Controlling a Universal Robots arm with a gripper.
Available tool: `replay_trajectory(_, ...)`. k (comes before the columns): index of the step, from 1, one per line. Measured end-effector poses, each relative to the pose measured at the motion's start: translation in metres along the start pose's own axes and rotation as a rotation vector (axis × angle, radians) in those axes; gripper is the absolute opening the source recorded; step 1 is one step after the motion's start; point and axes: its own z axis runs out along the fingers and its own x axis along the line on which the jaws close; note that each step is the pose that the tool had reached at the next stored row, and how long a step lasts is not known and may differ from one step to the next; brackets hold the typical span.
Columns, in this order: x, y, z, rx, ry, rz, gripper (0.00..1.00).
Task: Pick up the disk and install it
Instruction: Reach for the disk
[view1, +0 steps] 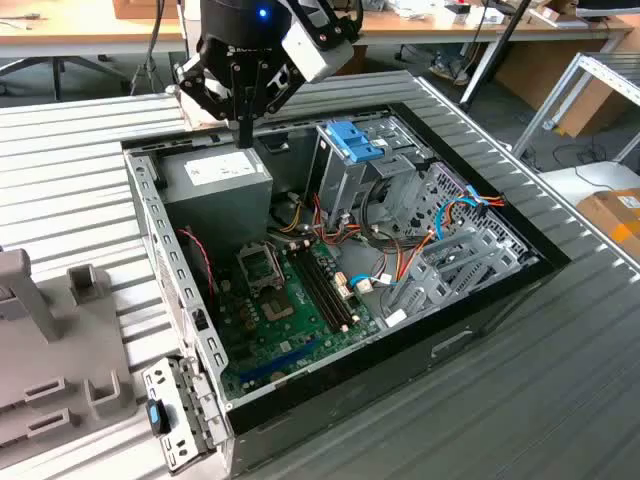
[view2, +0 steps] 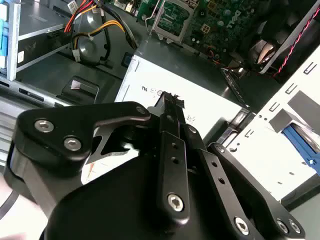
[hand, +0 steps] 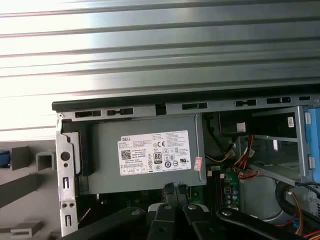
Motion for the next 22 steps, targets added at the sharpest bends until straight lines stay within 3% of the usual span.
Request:
replay_trajectory(14,0.0005,0.0,0.0,0.0001,0.0,0.0,0.11)
replay_trajectory(22,0.017,-0.0013,-0.0005,0.0,0.0,0.0,0.11)
